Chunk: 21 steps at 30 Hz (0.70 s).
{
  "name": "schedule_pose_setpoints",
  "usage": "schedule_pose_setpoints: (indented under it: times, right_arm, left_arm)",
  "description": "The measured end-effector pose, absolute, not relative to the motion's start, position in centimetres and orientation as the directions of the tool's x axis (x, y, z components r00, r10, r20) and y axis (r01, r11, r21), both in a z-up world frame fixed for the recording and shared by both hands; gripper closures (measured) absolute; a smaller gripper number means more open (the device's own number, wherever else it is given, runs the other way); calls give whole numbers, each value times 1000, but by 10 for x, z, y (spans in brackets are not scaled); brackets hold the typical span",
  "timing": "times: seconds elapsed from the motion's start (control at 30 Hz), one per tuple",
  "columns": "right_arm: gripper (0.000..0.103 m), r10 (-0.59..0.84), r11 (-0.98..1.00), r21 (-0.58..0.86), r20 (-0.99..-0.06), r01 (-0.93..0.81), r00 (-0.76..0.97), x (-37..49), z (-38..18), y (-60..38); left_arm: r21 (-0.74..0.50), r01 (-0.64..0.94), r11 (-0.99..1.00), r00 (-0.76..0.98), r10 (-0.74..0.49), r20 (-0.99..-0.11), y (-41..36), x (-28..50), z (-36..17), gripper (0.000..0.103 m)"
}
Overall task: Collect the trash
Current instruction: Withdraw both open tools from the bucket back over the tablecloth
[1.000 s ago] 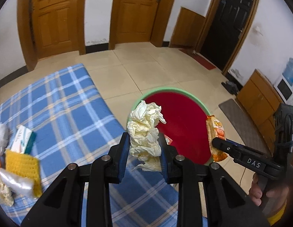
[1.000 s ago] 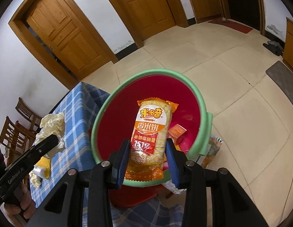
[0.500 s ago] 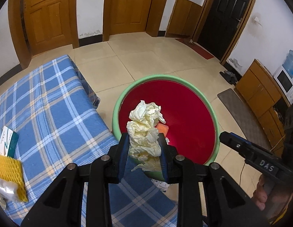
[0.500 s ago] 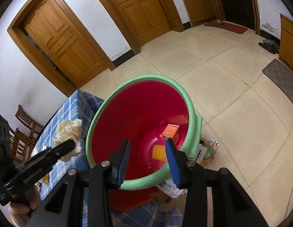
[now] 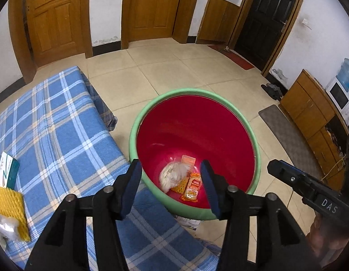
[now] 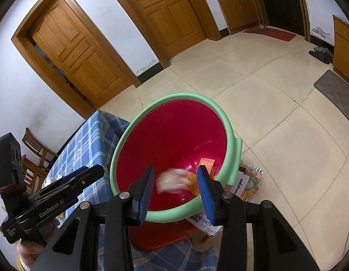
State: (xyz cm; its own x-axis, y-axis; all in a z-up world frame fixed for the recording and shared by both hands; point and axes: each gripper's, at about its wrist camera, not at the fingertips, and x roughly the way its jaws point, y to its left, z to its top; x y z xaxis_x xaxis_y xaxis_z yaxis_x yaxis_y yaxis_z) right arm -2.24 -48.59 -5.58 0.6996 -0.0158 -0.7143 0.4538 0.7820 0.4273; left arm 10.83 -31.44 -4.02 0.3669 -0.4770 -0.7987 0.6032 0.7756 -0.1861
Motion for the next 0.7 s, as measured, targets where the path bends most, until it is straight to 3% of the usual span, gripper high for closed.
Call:
schedule_pose_setpoints:
  times: [0.27, 0.7]
  right_arm:
    - [53, -24, 784, 427, -704, 450, 709, -28, -49, -482]
    - [50, 15, 816, 440, -666, 375, 746, -31, -26, -456]
  left_arm:
    - [-213, 568, 795, 370, -478, -797, -295, 105, -37, 45]
    - [-240, 459, 856, 453, -457, -765, -232, 94, -17, 45]
